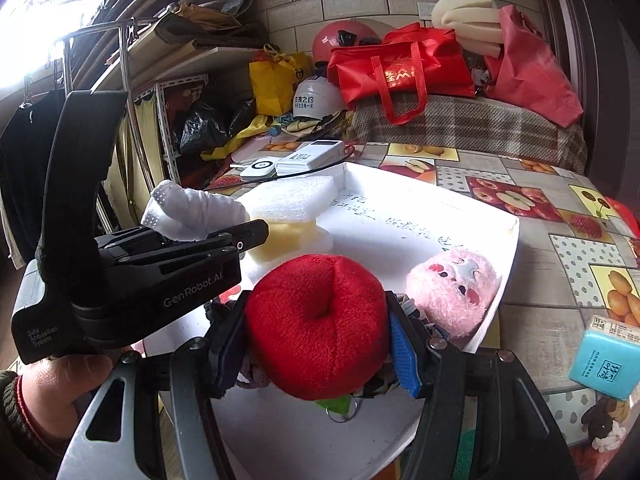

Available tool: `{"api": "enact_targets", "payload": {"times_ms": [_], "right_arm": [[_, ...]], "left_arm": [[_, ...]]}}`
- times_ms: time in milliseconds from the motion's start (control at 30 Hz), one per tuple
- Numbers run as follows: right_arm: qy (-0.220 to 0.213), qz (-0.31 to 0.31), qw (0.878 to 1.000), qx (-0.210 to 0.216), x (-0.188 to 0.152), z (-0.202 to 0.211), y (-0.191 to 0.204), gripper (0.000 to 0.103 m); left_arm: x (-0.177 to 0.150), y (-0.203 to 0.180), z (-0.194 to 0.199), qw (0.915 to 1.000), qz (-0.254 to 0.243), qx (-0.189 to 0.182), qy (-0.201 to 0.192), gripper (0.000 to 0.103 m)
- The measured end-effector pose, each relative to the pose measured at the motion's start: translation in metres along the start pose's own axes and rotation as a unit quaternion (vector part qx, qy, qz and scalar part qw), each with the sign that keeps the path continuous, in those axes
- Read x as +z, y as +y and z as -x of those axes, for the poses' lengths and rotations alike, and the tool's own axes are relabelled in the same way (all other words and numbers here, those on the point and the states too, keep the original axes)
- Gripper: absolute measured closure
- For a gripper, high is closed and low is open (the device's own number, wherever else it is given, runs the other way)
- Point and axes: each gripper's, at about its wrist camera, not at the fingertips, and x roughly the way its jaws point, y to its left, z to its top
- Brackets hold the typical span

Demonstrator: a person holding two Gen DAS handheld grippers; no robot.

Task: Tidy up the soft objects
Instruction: 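Lower both items into the box and open both tools to release them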

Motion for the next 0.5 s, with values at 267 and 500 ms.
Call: {"api": "enact_targets", "payload": {"times_ms": [267,500], "right_arm": [[-0.008,-0.003,1.000,-0.017,0.001,0.003,0.000,0.036],[-0.015,0.000,1.000,-0.026,0.003,0.004,0.003,0.007]], "left_arm": [[0.000,-0.003,0.002,0.9999,-0.007,0.013,-0.007,0.068],[-0.001,0.010,0.011,0.9981,0.030,0.047,-0.028,0.002]]}}
